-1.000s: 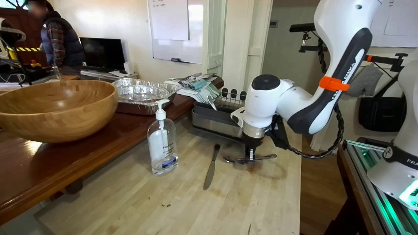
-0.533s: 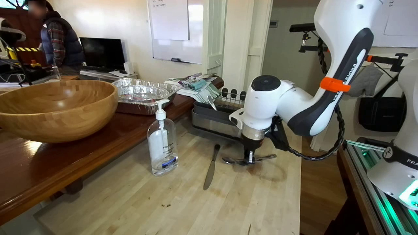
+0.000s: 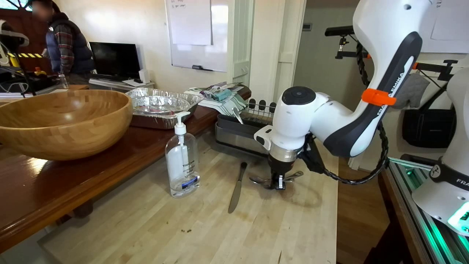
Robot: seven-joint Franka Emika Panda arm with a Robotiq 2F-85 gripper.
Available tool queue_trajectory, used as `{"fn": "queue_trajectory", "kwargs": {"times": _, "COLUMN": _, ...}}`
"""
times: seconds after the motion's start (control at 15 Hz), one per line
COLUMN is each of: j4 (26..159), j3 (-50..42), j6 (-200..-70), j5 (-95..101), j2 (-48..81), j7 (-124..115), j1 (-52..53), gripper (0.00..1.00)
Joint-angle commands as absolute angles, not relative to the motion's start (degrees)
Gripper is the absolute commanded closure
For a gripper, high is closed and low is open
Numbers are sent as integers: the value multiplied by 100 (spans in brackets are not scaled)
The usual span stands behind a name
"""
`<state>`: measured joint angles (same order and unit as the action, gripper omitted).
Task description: Pick up the spoon and place it in the cutlery provision on the drying rack
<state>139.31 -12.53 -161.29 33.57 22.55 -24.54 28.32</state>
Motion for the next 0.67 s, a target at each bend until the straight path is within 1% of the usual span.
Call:
{"fn": "queue_trajectory", "kwargs": {"times": 0.0, "j4": 13855, "j3": -1092, "j6": -16336, "j5": 3238, "j2": 2422, "j7": -2222, "j1": 2677, "gripper": 100}}
{"fn": "queue_trajectory", "kwargs": {"times": 0.6, "j4": 13808, "j3": -419, "j6": -16435, "j5": 2618, "j2": 2394, "j7": -1524, "j1": 2089, "gripper": 100}}
